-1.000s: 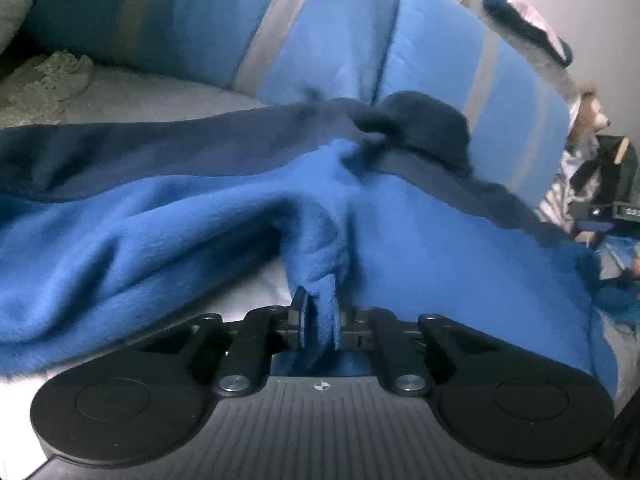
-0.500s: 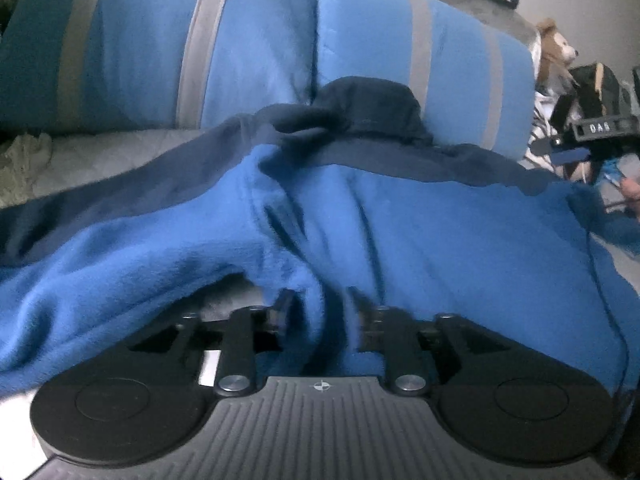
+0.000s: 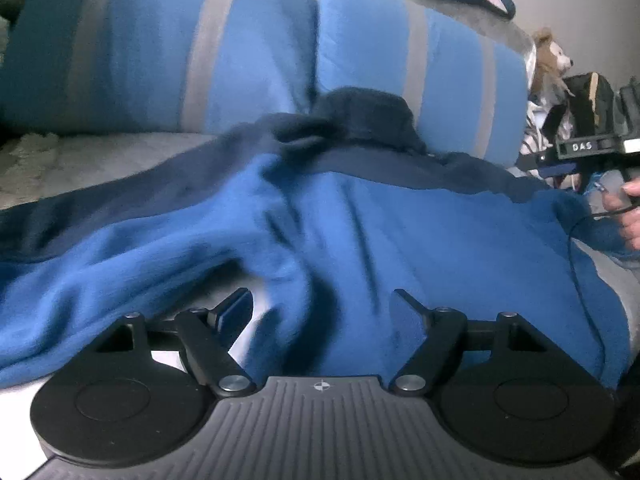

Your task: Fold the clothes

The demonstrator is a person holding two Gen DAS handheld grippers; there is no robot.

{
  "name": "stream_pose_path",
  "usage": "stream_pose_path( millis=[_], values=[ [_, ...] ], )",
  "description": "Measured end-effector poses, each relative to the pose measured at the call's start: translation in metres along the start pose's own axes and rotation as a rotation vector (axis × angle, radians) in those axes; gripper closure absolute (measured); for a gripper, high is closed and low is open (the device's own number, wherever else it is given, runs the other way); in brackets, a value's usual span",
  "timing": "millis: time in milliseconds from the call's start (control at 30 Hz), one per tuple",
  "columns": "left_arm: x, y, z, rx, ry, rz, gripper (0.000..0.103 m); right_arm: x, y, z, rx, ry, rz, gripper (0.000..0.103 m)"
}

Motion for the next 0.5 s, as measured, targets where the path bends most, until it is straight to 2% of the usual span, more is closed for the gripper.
stream_pose_path(
  millis=[133,300,500],
  values=[
    [-0.043,0.033,0.012,0.031,0.063,-0.059,0.027,0.000,0.001,0.000,0.002,0.001,-0.003,0.014],
    [-0.128,0.080,0.033,0.092,0.222,-0.247,0.027,0.000,0.002,0.001,0.005,0.002,-0.007,0.014],
    [-0.247,0.138,0.073,0.192,0.598,-0.529,0.028,-0.004,0.002,0.001,0.002,0.007,-0.009,0.014]
  ],
)
Point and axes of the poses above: each gripper's, at about its wrist camera, not at the fingertips, and y roughly against the way its jaws point, x to its right, z to its underside, the point moved 4 cm from there along -y, roughly the way its jaws point, and after that the axes turned 11 degrees about -z, right-handed, at the moved point
